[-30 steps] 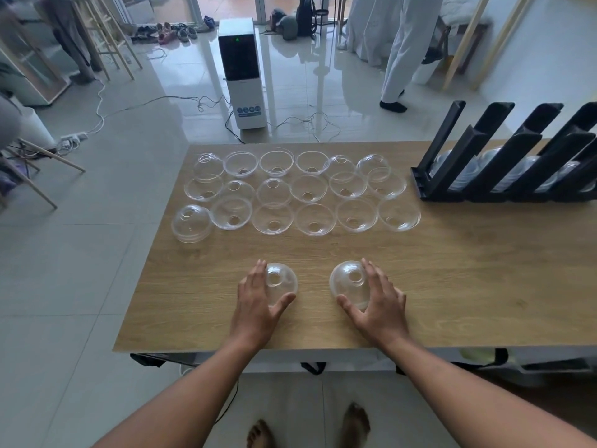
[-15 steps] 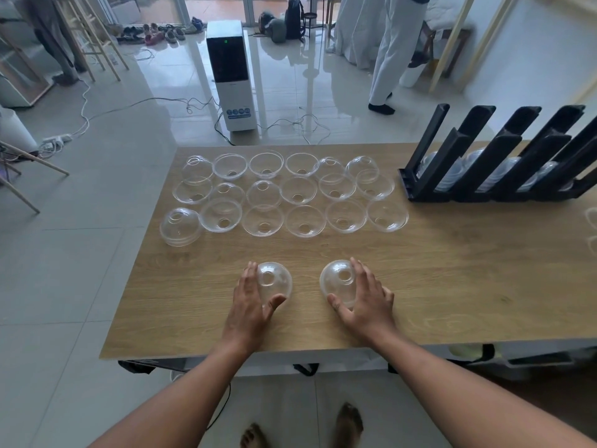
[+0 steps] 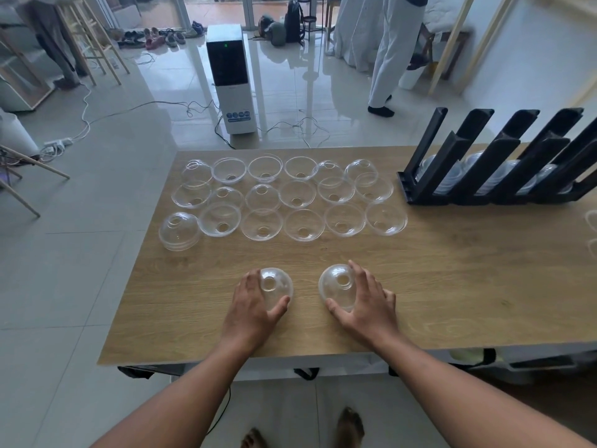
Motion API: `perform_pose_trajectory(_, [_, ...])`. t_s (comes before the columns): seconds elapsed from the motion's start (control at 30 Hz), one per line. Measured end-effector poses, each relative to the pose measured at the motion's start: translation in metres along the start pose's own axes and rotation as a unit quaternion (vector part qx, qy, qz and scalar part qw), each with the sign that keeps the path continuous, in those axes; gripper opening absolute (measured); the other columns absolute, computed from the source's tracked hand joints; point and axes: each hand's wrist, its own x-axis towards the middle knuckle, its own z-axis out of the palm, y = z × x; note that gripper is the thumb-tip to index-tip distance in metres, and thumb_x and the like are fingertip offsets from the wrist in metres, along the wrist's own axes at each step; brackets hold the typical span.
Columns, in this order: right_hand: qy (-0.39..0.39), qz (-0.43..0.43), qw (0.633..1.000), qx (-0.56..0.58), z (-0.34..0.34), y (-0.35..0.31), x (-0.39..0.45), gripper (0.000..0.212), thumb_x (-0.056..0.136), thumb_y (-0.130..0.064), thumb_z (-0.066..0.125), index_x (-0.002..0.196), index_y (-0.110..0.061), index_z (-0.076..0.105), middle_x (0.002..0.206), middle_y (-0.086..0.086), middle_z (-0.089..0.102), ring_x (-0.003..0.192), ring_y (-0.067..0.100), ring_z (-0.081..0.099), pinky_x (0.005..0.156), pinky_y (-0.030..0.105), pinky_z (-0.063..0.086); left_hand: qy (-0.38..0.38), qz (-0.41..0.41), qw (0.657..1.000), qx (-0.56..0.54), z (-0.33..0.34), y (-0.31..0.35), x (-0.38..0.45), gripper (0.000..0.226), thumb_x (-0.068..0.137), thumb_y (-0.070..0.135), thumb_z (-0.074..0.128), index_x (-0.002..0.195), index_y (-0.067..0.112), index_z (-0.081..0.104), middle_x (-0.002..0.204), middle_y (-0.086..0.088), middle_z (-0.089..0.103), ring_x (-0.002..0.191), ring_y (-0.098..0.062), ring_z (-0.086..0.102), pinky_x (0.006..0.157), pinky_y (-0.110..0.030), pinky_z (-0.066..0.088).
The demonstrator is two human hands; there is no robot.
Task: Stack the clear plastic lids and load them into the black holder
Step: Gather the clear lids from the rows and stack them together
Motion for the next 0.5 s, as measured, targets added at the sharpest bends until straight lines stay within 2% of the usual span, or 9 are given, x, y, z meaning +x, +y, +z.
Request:
perform_pose_trajectory(0.13, [-0.002, 0.005, 1.000, 0.012, -0.011, 0.004, -0.001, 0.101, 0.077, -0.088, 0.049, 0.159, -0.042, 0.013, 0.160, -0.007, 0.038, 0.139, 0.016, 0.046, 0.104, 0.045, 0.037, 0.002, -0.031, 0.999, -0.015, 0.000, 0.007, 0.005, 0.095, 0.073, 0.073, 0.068, 0.144, 0.021, 0.032, 0.135, 0.000, 0.050, 0.120, -0.018, 0.052, 0.087, -0.034, 0.049])
perform_pose_trajectory(0.27, [0.067, 0.050, 0.995, 0.057, -0.038, 0.019, 0.014, 0.087, 0.081, -0.081, 0.049, 0.151, -0.031, 0.035, 0.148, -0.001, 0.049, 0.128, 0.023, 0.053, 0.098, 0.046, 0.045, 0.003, -0.049, 0.999, -0.015, -0.001, 0.009, 0.007, 0.107, 0.066, 0.083, 0.063, 0.147, 0.022, 0.029, 0.139, 0.000, 0.047, 0.123, -0.022, 0.052, 0.088, -0.038, 0.051])
perform_pose_trajectory(0.33, [0.100, 0.068, 0.992, 0.040, -0.056, 0.031, 0.033, 0.081, 0.082, -0.073, 0.054, 0.146, -0.026, 0.043, 0.142, 0.002, 0.050, 0.124, 0.026, 0.054, 0.097, 0.046, 0.045, 0.005, -0.055, 0.998, -0.014, -0.002, 0.011, 0.007, 0.108, 0.065, 0.084, 0.063, 0.147, 0.022, 0.030, 0.138, -0.001, 0.048, 0.122, -0.023, 0.053, 0.088, -0.039, 0.052])
perform_pose_trajectory(0.4, [0.101, 0.079, 0.992, -0.002, -0.074, 0.041, 0.057, 0.079, 0.083, -0.066, 0.062, 0.147, -0.025, 0.042, 0.144, 0.004, 0.047, 0.127, 0.028, 0.051, 0.099, 0.046, 0.043, 0.004, -0.061, 0.998, -0.016, -0.003, 0.014, 0.007, 0.109, 0.065, 0.085, 0.064, 0.147, 0.022, 0.030, 0.139, -0.002, 0.048, 0.121, -0.023, 0.053, 0.088, -0.040, 0.052])
perform_pose_trajectory(0.5, [0.045, 0.092, 0.992, -0.071, -0.097, 0.051, 0.097, 0.095, 0.080, -0.070, 0.066, 0.156, -0.028, 0.027, 0.157, 0.005, 0.035, 0.140, 0.028, 0.039, 0.109, 0.046, 0.037, 0.010, -0.073, 0.997, -0.028, -0.004, 0.020, 0.007, 0.112, 0.063, 0.087, 0.061, 0.148, 0.020, 0.031, 0.141, -0.004, 0.047, 0.124, -0.024, 0.050, 0.091, -0.041, 0.050])
